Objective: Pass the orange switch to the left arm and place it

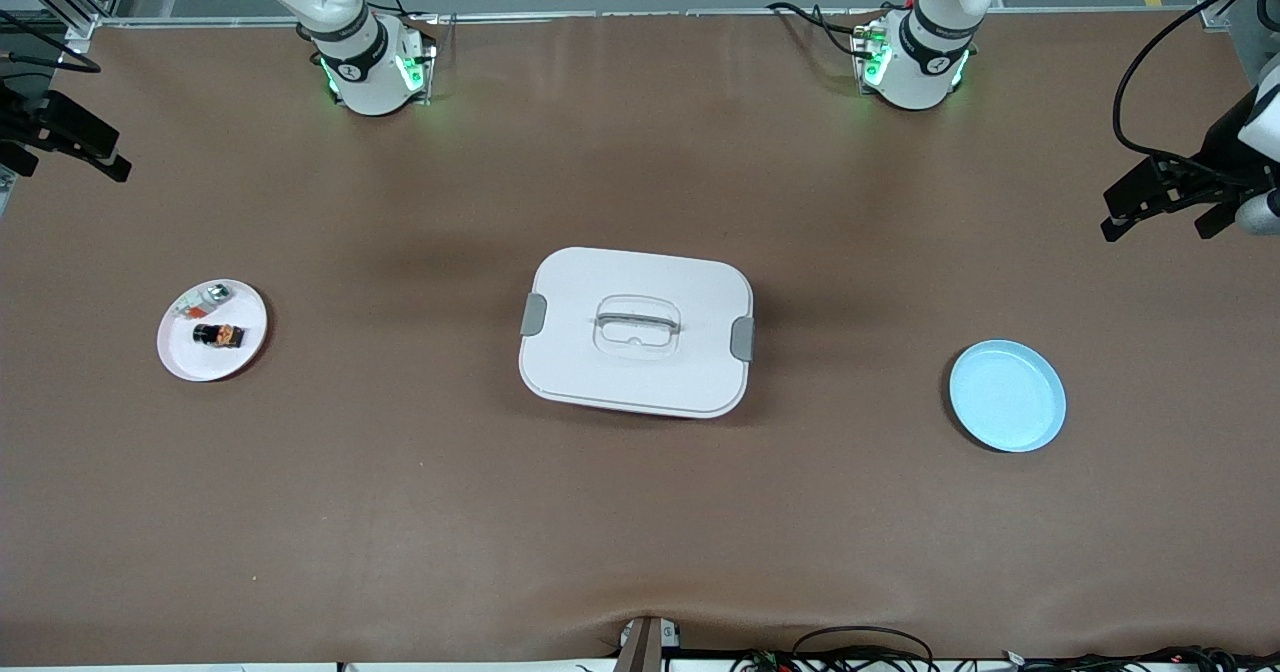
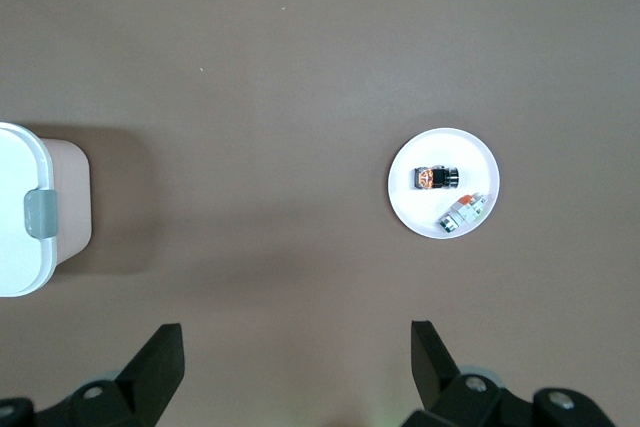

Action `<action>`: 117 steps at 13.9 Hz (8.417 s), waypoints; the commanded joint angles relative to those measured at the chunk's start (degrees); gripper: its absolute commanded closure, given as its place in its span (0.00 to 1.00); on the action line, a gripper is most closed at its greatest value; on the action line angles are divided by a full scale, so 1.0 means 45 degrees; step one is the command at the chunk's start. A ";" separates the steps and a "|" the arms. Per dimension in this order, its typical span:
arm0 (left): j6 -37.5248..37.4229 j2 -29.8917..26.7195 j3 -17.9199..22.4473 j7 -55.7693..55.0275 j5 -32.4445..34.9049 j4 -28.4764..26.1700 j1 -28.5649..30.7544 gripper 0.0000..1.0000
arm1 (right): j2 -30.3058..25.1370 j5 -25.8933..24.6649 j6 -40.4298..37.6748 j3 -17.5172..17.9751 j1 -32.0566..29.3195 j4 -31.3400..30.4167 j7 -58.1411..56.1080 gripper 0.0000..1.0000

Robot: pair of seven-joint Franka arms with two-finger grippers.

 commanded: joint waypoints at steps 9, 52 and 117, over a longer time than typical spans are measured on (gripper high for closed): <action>-0.0156 0.0042 0.0011 0.0186 -0.0003 0.0185 0.0021 0.00 | -0.0307 0.0095 0.0323 0.0164 -0.0132 -0.0208 -0.0160 0.00; -0.0156 0.0042 0.0011 0.0166 -0.0003 0.0224 0.0021 0.00 | 0.3014 -0.0198 0.5688 0.0009 -0.2455 -0.4421 -0.2308 0.00; -0.0040 0.0022 -0.1356 -0.0049 -0.5115 0.1415 -0.0252 0.00 | 0.4478 0.4036 0.2495 0.0184 -0.0156 -0.2673 0.4949 1.00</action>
